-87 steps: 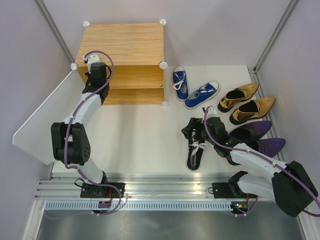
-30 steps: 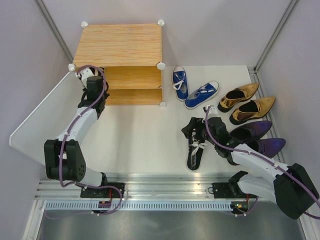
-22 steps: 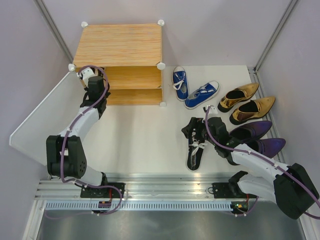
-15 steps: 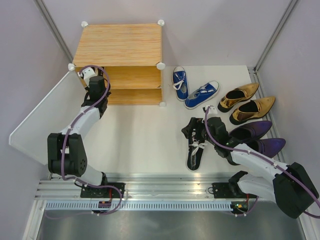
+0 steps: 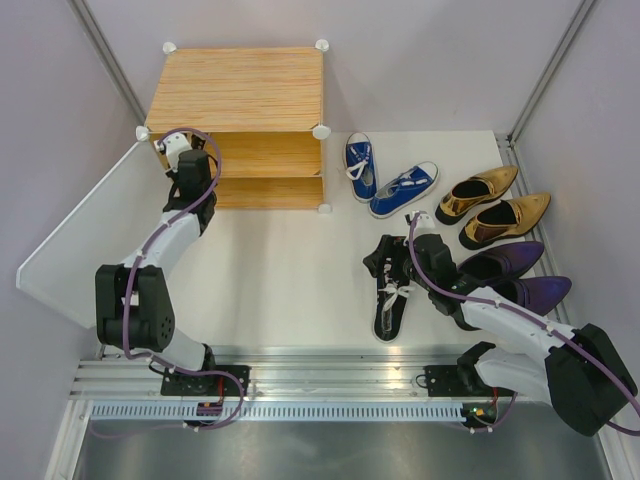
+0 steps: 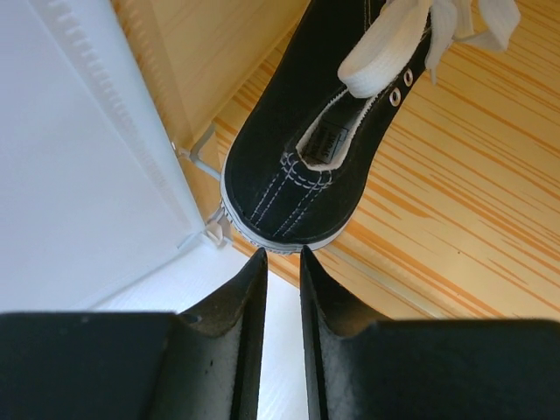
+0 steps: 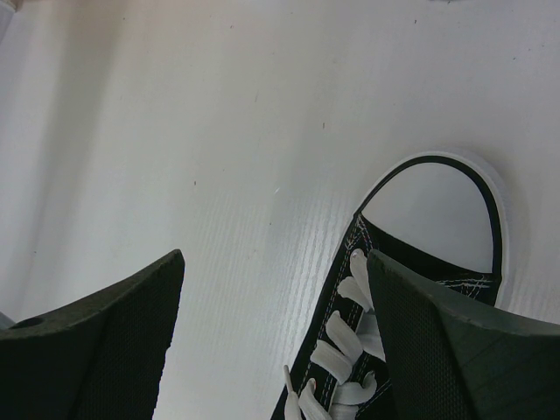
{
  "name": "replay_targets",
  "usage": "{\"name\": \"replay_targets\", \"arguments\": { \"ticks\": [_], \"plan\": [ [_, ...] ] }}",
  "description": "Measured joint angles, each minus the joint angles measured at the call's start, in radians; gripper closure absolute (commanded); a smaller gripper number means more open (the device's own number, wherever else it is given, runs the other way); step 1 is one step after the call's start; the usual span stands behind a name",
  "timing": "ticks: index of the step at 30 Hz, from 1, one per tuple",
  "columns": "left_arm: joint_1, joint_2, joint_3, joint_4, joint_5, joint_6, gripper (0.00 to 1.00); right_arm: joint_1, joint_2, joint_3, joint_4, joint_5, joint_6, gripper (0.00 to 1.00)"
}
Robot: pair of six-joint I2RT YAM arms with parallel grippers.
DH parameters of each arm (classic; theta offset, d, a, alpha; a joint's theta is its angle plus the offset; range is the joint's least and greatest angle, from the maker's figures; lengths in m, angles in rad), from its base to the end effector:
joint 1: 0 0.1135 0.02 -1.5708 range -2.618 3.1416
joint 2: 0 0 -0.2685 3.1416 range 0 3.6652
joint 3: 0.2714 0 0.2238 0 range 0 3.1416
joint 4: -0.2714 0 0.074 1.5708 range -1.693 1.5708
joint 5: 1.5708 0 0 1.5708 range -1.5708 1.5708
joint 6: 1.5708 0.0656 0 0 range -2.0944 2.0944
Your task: Place and organize the shoes in the shoe cabinet
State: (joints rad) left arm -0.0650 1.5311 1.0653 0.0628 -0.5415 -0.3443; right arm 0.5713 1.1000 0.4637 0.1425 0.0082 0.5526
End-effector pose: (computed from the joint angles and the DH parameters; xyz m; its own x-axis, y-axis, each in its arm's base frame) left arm 0.3502 0.0111 0.2875 -0.2275 -0.2750 -0.9341 -0.5251 0.8425 -0.1202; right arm 0.1939 0.1240 0.2068 -0.6200 0.2254 -0.7515 -0.2458 0.8538 0.4589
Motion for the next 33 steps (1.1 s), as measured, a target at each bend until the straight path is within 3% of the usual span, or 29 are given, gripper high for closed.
{"name": "replay_targets", "arguments": {
  "ticks": [11,19,26,33],
  "plan": [
    [0.000,0.027,0.018,-0.006,-0.033,0.017,0.68,0.000,0.000,0.000,0.000,0.001,0.000,0.12],
    [0.002,0.010,0.018,-0.034,-0.002,0.013,0.52,0.000,-0.012,0.000,-0.001,0.001,0.000,0.11],
    [-0.003,-0.177,0.016,-0.115,0.175,-0.058,0.46,0.000,-0.033,0.001,-0.031,0.016,0.010,0.12],
    [-0.018,-0.330,0.032,-0.256,0.438,-0.087,0.43,0.000,-0.087,0.016,-0.193,0.090,0.063,0.21]
  ]
}}
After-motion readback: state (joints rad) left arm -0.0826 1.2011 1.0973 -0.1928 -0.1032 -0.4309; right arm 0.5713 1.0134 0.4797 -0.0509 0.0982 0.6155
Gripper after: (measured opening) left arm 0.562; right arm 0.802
